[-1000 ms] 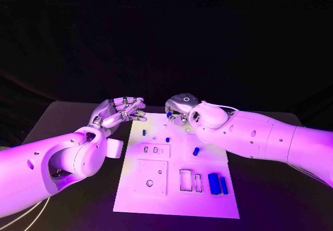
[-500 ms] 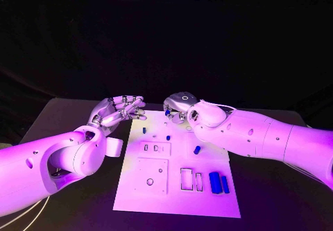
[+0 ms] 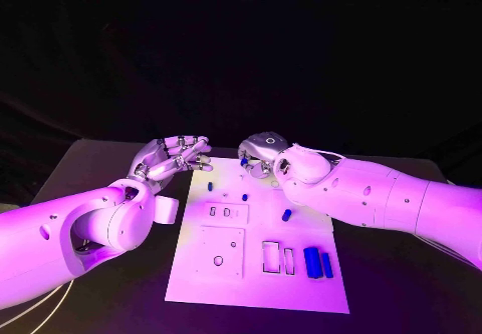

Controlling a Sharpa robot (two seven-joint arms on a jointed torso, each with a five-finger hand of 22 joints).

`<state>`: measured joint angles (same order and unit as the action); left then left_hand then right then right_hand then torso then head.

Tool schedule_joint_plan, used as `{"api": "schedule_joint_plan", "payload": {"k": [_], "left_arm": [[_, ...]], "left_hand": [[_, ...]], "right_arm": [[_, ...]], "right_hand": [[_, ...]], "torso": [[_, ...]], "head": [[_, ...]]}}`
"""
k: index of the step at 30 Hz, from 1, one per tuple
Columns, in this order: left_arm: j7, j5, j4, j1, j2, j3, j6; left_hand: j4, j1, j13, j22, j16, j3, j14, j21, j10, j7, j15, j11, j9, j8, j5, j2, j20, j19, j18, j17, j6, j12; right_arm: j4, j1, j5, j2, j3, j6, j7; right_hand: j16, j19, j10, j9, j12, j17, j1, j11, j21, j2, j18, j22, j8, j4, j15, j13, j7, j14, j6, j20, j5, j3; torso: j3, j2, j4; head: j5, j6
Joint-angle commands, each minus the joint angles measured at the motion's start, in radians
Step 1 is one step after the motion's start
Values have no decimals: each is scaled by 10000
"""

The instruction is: Assemble the parts on the task board

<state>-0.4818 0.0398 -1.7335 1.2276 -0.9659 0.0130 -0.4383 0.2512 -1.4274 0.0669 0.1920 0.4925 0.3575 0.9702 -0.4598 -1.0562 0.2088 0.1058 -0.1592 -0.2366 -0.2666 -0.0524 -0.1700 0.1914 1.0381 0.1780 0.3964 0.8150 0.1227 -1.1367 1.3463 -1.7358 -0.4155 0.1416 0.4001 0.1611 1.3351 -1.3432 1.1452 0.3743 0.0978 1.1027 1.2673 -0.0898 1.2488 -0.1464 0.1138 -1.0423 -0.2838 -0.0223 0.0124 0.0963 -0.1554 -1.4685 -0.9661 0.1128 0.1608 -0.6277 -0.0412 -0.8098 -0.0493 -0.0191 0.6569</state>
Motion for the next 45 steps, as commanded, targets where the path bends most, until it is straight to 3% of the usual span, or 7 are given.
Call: {"api": "schedule_joint_plan", "payload": {"k": [1, 8, 17, 26, 34, 45], "left_arm": [[-59, -20, 1, 24, 8, -11, 144], [-55, -28, 43, 25, 8, -11, 149], [-50, -68, 119, 25, 31, -11, 145], [-42, -76, 164, 25, 49, -11, 149], [-39, -120, 193, 25, 54, -11, 150], [-33, -129, 237, 25, 47, -11, 153]], "left_hand": [[21, -1, 10, 18, 69, 23, -88, -47, 32, 110, 8, -26, 12, 51, 23, 44, 28, -67, 19, 31, -61, -68], [21, -1, 10, 18, 69, 23, -88, -47, 32, 110, 8, -26, 12, 51, 23, 44, 28, -67, 19, 31, -61, -68], [20, -2, 10, 21, 75, 21, -95, -52, 36, 109, 9, -27, 12, 55, 23, 43, 28, -72, 18, 40, -65, -75], [20, -2, 10, 21, 75, 21, -95, -52, 36, 109, 9, -27, 12, 55, 23, 43, 28, -72, 18, 40, -65, -75], [20, -2, 10, 21, 75, 21, -95, -52, 36, 109, 9, -27, 12, 55, 23, 43, 28, -72, 18, 40, -65, -75], [20, -2, 10, 21, 75, 21, -95, -52, 36, 109, 9, -27, 12, 55, 23, 43, 28, -72, 18, 40, -65, -75]], "right_arm": [[-3, -86, -112, -66, 59, -185, 114], [-100, -87, -186, -150, 59, 98, 170], [-142, -112, -206, -172, 58, 190, 127], [-180, -125, -140, -191, 58, 176, 68], [-219, -128, -134, -184, 58, 149, 45], [-287, -128, -138, -239, 58, 161, 52]], "right_hand": [[35, -9, 18, 5, -18, -5, -45, -20, -11, -28, -101, 14, -49, 16, -59, 4, 35, -153, -64, -33, 65, -19], [39, -7, 9, 10, -31, -3, -55, -24, -9, -49, -102, 9, -43, 21, -55, -3, 30, -151, -51, -32, 77, -17], [55, -26, 7, 13, -36, 27, -59, -26, 20, -54, -112, -40, -41, 24, -54, -5, 29, -156, -48, -31, 81, -17], [62, -13, -7, 23, -60, 24, -98, -37, 9, -92, -108, -29, -29, 52, -45, -17, 19, -154, -25, -27, 70, -2], [70, -3, -37, 34, -98, 16, -148, -51, 4, -141, -107, -30, 3, 96, -33, -35, 5, -149, 29, -18, 38, 13], [78, -6, -48, 36, -110, 25, -159, -56, 11, -153, -110, -45, 13, 106, -29, -40, -1, -150, 45, -15, 32, 15]], "torso": [[-1, -5, 19], [6, 1, 7], [2, 5, 55], [4, 0, -19], [-22, -4, 11], [-8, 2, 3]], "head": [[22, 32], [8, 18], [17, 0], [-21, -1], [-14, 18], [0, 41]]}}
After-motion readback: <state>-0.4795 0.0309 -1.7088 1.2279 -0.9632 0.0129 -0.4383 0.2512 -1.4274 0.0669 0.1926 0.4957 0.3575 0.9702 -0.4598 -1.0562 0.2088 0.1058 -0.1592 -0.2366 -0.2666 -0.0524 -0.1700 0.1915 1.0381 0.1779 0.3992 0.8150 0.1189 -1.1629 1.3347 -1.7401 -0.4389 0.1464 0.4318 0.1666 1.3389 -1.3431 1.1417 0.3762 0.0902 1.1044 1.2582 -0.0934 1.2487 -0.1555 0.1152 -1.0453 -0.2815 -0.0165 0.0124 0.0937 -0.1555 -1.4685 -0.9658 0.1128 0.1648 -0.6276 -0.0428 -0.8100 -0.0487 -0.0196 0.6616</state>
